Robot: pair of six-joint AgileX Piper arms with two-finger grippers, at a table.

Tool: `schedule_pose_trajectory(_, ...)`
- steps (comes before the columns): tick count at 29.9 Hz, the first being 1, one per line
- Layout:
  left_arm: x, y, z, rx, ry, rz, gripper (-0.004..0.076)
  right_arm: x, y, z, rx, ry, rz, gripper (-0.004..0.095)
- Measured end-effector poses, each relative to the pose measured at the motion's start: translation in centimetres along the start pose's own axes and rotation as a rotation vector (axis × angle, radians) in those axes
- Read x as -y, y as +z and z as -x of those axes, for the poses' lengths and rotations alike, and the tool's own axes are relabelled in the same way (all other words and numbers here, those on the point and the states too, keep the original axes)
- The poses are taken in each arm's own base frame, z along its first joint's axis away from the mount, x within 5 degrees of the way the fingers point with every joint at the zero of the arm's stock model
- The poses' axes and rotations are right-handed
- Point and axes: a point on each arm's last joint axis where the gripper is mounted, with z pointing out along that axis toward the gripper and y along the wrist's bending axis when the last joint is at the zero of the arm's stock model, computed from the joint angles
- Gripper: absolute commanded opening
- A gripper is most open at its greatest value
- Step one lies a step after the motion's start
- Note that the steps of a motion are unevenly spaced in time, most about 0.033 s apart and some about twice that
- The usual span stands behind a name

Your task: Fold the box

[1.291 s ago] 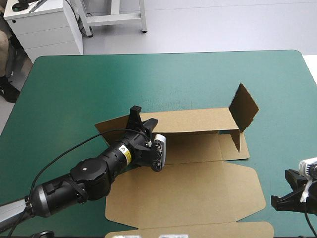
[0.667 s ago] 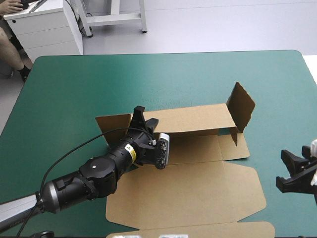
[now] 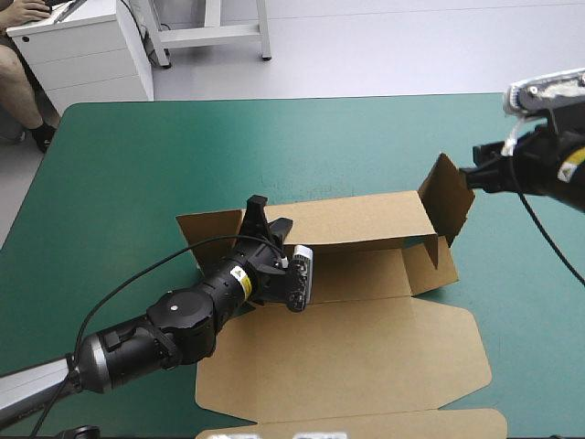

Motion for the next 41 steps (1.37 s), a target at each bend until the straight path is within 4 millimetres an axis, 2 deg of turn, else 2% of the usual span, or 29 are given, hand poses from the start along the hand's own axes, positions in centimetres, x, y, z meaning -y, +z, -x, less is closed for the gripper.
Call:
schedule_pose_trajectory(8,0.0,0.0,0.0,0.000,-0.005,0.000,-0.0008,-0.7,6.9,4.6,-0.027,-0.004,0.000,0.0634)
schedule_pose_trajectory(15,0.0,0.0,0.0,0.000,-0.028,0.003,-0.0008,-1.1,14.3,6.0,-0.094,0.000,0.010,0.0636)
schedule_pose_trajectory(22,0.0,0.0,0.0,0.000,-0.031,0.004,-0.0008,0.9,21.6,4.4,-0.217,0.073,0.076,0.0636)
schedule_pose_trajectory(27,0.0,0.0,0.0,0.000,-0.038,0.004,-0.0008,2.4,25.5,2.5,-0.301,0.113,0.110,0.0636)
schedule_pose_trajectory(31,0.0,0.0,0.0,0.001,-0.055,0.005,-0.0008,2.5,28.6,0.9,-0.364,0.112,0.142,0.0636)
schedule_pose_trajectory(36,-0.1,0.0,0.0,0.005,-0.056,0.006,-0.0008,1.9,30.8,-0.3,-0.404,0.118,0.204,0.0635)
schedule_pose_trajectory(41,-0.1,0.0,0.1,0.008,-0.056,0.006,-0.0008,1.7,32.0,-1.3,-0.454,0.120,0.223,0.0636)
